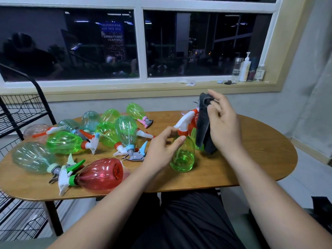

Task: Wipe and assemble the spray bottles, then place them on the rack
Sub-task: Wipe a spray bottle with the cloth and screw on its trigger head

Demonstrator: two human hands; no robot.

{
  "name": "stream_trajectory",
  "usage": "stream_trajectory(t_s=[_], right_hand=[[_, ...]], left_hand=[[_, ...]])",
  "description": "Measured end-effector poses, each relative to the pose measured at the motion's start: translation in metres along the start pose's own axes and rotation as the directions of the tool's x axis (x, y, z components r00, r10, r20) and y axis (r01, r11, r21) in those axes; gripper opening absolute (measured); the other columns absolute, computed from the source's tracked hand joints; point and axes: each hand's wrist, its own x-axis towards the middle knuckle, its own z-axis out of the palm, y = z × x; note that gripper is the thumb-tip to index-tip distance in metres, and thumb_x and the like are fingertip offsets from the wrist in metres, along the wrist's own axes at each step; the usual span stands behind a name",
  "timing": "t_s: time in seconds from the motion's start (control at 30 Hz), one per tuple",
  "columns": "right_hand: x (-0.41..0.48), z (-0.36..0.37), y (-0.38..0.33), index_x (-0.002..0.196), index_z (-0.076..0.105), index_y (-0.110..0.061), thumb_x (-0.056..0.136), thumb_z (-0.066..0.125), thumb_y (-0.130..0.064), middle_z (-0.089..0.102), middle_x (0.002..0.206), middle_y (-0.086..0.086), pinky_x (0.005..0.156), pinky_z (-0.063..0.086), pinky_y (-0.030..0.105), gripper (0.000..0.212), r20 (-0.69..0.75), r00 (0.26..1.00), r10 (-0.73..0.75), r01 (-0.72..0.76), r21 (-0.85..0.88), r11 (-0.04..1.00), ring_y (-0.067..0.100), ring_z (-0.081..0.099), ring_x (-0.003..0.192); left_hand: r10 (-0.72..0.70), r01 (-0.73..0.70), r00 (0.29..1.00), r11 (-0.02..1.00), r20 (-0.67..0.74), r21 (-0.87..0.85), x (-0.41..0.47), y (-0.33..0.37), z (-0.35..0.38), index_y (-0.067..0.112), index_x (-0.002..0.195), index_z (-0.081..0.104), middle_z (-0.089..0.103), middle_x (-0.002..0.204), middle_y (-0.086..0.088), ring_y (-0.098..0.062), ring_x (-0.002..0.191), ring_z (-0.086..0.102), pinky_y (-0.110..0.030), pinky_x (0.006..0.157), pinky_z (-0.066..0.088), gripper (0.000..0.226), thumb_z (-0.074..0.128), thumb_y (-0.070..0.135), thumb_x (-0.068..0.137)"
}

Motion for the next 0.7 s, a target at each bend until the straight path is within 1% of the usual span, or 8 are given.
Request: stream_trajectory(t_s=[0.07, 0.17, 0.27, 0.33, 0.4, 0.5, 0.6, 0.7], right_hand=[[0.002, 0.007, -0.002, 0.15, 0.058, -0.029, 0.112, 0.049, -0.019, 0.069, 0.124, -0.016, 0.093, 0.047, 0.01, 0.04, 0.05, 0.997, -0.067, 0.072, -0.123, 0.99, -0.014, 0.06, 0.114], [0.002, 0.018, -0.004, 0.148, 0.058, -0.026, 0.111, 0.05, -0.024, 0.072, 0.126, -0.007, 0.087, 0.045, 0.02, 0.038, 0.195, 0.977, -0.092, 0.143, -0.271, 0.952, 0.007, 0.064, 0.115], [-0.003, 0.028, -0.004, 0.143, 0.061, -0.024, 0.111, 0.05, -0.029, 0.07, 0.136, -0.001, 0.108, 0.046, 0.036, 0.034, 0.238, 0.966, -0.099, 0.181, -0.35, 0.919, 0.023, 0.057, 0.133], [-0.009, 0.03, -0.007, 0.139, 0.065, -0.02, 0.112, 0.051, -0.028, 0.069, 0.139, 0.002, 0.125, 0.031, 0.037, 0.032, 0.23, 0.961, -0.154, 0.237, -0.396, 0.887, 0.025, 0.049, 0.143], [-0.018, 0.032, -0.012, 0.136, 0.069, -0.015, 0.112, 0.051, -0.024, 0.07, 0.138, 0.006, 0.124, 0.018, 0.026, 0.032, 0.257, 0.936, -0.241, 0.33, -0.4, 0.855, 0.024, 0.047, 0.143], [-0.03, 0.039, -0.014, 0.129, 0.074, -0.013, 0.108, 0.052, -0.019, 0.075, 0.129, 0.006, 0.123, 0.019, 0.016, 0.032, 0.354, 0.859, -0.37, 0.481, -0.306, 0.822, 0.021, 0.057, 0.133], [-0.036, 0.045, -0.007, 0.124, 0.076, -0.01, 0.104, 0.056, -0.015, 0.078, 0.119, 0.005, 0.125, 0.027, 0.021, 0.029, 0.409, 0.783, -0.468, 0.589, -0.246, 0.77, 0.019, 0.063, 0.121], [-0.035, 0.042, -0.004, 0.127, 0.075, -0.009, 0.105, 0.056, -0.013, 0.077, 0.12, 0.006, 0.125, 0.027, 0.02, 0.029, 0.383, 0.788, -0.483, 0.588, -0.236, 0.773, 0.02, 0.061, 0.123]], left_hand=[[0.007, -0.007, 1.0, 1.0, -0.005, 0.002, 0.0, -0.001, 0.001, 0.037, 0.113, 0.067, 0.074, 0.112, 0.019, -0.005, 0.109, 0.069, -0.045, 0.096, 0.058, 0.015, 0.067, 0.046, 0.101], [0.024, -0.024, 1.0, 1.0, -0.019, 0.002, 0.0, -0.001, 0.0, 0.033, 0.114, 0.067, 0.074, 0.113, 0.016, -0.008, 0.108, 0.069, -0.047, 0.095, 0.057, 0.017, 0.067, 0.045, 0.102], [0.042, -0.042, 0.999, 0.999, -0.011, 0.009, 0.001, -0.002, -0.001, 0.032, 0.113, 0.067, 0.074, 0.111, 0.016, -0.011, 0.107, 0.07, -0.048, 0.094, 0.057, 0.016, 0.067, 0.044, 0.102], [0.053, -0.053, 0.999, 0.999, -0.011, 0.013, 0.002, -0.001, 0.0, 0.031, 0.112, 0.067, 0.074, 0.109, 0.013, -0.013, 0.107, 0.071, -0.048, 0.092, 0.058, 0.017, 0.067, 0.045, 0.102], [0.057, -0.057, 0.998, 0.998, -0.012, 0.017, 0.002, 0.0, 0.0, 0.03, 0.111, 0.066, 0.074, 0.107, 0.012, -0.013, 0.105, 0.071, -0.047, 0.09, 0.058, 0.02, 0.065, 0.047, 0.1], [0.045, -0.044, 0.998, 0.998, -0.032, 0.039, 0.001, -0.002, 0.001, 0.03, 0.11, 0.065, 0.074, 0.099, 0.011, -0.007, 0.093, 0.069, -0.034, 0.081, 0.055, 0.013, 0.065, 0.035, 0.098], [0.002, 0.003, 0.998, 0.996, -0.058, 0.092, 0.001, -0.003, 0.0, 0.033, 0.091, 0.057, 0.066, 0.085, 0.015, 0.0, 0.079, 0.061, -0.02, 0.067, 0.043, 0.021, 0.064, 0.014, 0.097], [0.0, 0.002, 1.0, 0.998, -0.029, 0.067, 0.002, -0.003, -0.001, 0.024, 0.106, 0.063, 0.071, 0.094, 0.014, 0.006, 0.087, 0.065, -0.014, 0.071, 0.046, 0.009, 0.064, 0.019, 0.099]])
